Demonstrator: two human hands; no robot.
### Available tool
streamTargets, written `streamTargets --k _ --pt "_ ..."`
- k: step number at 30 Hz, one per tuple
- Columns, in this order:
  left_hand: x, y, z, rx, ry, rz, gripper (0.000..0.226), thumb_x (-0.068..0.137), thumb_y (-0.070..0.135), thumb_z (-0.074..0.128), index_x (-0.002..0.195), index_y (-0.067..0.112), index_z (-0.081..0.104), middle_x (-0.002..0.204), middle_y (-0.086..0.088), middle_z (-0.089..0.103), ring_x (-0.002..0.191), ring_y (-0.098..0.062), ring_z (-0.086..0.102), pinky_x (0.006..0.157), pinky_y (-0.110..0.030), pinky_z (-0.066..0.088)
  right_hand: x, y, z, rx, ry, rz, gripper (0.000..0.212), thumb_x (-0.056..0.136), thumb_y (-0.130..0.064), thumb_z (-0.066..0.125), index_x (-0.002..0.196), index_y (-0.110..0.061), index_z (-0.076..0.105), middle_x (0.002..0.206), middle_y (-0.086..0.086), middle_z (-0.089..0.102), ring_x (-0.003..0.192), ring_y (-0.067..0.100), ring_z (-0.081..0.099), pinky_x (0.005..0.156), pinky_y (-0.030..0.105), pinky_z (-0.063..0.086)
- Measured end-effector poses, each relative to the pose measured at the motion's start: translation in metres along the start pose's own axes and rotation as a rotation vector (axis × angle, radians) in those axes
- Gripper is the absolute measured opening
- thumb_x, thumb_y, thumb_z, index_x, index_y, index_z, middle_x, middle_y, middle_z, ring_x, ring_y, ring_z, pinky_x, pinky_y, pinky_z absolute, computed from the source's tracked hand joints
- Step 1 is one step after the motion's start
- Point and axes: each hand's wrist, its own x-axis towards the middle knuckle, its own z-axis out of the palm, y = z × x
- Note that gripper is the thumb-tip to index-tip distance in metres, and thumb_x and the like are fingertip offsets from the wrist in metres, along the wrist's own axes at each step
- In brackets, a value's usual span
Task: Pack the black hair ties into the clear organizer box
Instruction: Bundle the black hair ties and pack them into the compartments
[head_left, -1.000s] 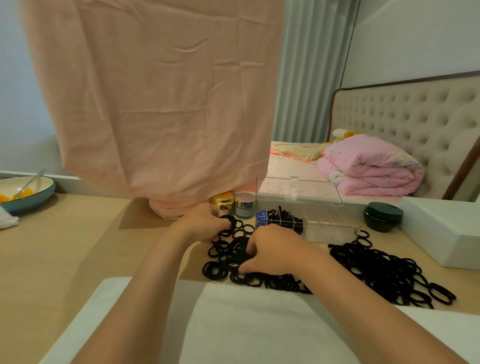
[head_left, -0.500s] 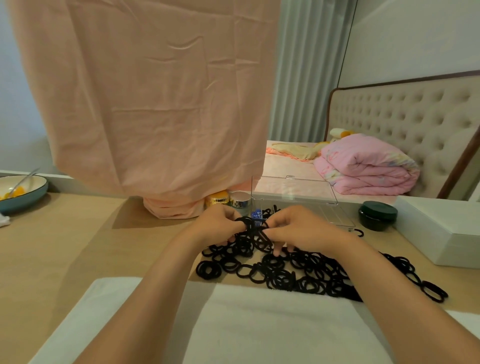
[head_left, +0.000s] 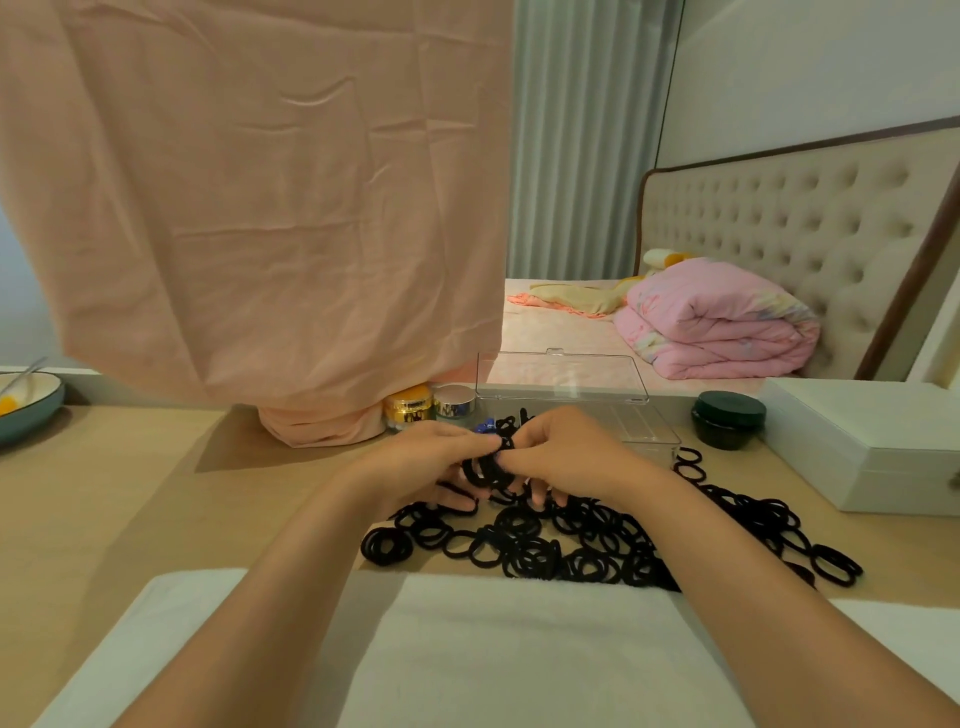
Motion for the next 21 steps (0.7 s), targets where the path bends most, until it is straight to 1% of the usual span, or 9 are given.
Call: streamTargets --k 1,3,6,9,12,14,17,19,21 --pt "0.001 0.000 0.001 0.017 0.017 -0.012 0.027 0.097 0.032 0.063 0.114 0.013 0.072 0.107 -0.012 0.076 0.094 -0.025 0.072 0.081 -0.035 0.059 0.000 0.000 0.000 0.006 0.000 0.000 0.013 0.094 -0.021 0.069 0.089 -0.011 0.076 0.089 0.012 0.078 0.062 0.017 0.066 0.049 0.022 0.051" --pt "0.002 0.000 0.002 -0.043 0.055 -0.050 0.024 0.098 0.025 0.062 0.117 0.011 0.068 0.111 -0.017 0.072 0.091 -0.025 0.072 0.075 -0.032 0.059 0.000 0.003 -0.001 0.027 -0.008 0.016 0.006 0.093 -0.020 0.072 0.093 -0.015 0.075 0.093 0.017 0.077 0.065 0.018 0.068 0.053 0.024 0.056" --pt "0.002 -0.002 0.000 -0.170 0.131 -0.075 0.022 0.099 0.020 0.059 0.117 0.008 0.065 0.103 -0.014 0.070 0.083 -0.021 0.070 0.071 -0.032 0.059 0.001 0.008 -0.005 0.019 -0.033 0.060 0.011 0.092 -0.018 0.073 0.101 -0.012 0.074 0.097 0.020 0.077 0.069 0.021 0.070 0.063 0.031 0.063" --pt "0.004 -0.003 -0.003 -0.022 0.257 -0.069 0.019 0.097 0.022 0.065 0.110 0.010 0.069 0.103 -0.011 0.070 0.084 -0.020 0.071 0.080 -0.035 0.062 -0.001 0.007 -0.011 0.002 -0.037 0.062 0.015 0.094 -0.017 0.072 0.107 -0.009 0.074 0.094 0.013 0.076 0.065 0.013 0.069 0.060 0.028 0.062" --pt "0.005 -0.003 0.000 0.072 0.313 -0.046 0.013 0.094 0.023 0.069 0.098 0.011 0.072 0.094 -0.009 0.073 0.080 -0.016 0.072 0.080 -0.034 0.063 -0.004 -0.001 -0.015 0.120 0.002 0.009 0.018 0.092 -0.022 0.074 0.107 -0.012 0.077 0.079 0.005 0.074 0.062 0.012 0.066 0.056 0.024 0.058" --pt "0.004 0.000 0.003 0.079 0.289 -0.028 0.014 0.091 0.025 0.072 0.096 0.012 0.074 0.091 -0.007 0.074 0.077 -0.014 0.072 0.077 -0.032 0.063 -0.005 -0.007 -0.011 0.209 0.005 -0.010 0.017 0.090 -0.026 0.076 0.104 -0.014 0.078 0.072 0.003 0.075 0.061 0.016 0.063 0.055 0.024 0.058" --pt "0.002 0.004 0.006 0.067 0.190 0.004 0.018 0.089 0.026 0.073 0.100 0.011 0.074 0.088 -0.006 0.076 0.081 -0.015 0.074 0.080 -0.032 0.063 -0.003 -0.010 0.000 0.179 0.054 0.000 0.010 0.089 -0.031 0.078 0.094 -0.022 0.077 0.077 0.015 0.076 0.059 0.021 0.062 0.057 0.029 0.058" --pt "0.001 0.005 0.005 -0.002 0.080 0.012 0.020 0.091 0.022 0.072 0.105 0.008 0.073 0.082 -0.006 0.074 0.085 -0.019 0.073 0.085 -0.034 0.061 0.000 -0.009 0.005 0.150 0.121 0.006 0.008 0.090 -0.030 0.077 0.090 -0.023 0.074 0.071 0.010 0.076 0.052 0.017 0.062 0.055 0.029 0.057" --pt "-0.001 0.003 0.002 -0.134 -0.025 0.008 0.020 0.095 0.016 0.066 0.110 0.003 0.068 0.085 -0.009 0.072 0.090 -0.024 0.071 0.090 -0.039 0.059 0.001 -0.007 0.006 0.096 0.195 0.001 0.009 0.092 -0.029 0.075 0.084 -0.025 0.072 0.058 0.000 0.072 0.044 0.010 0.060 0.051 0.026 0.057"
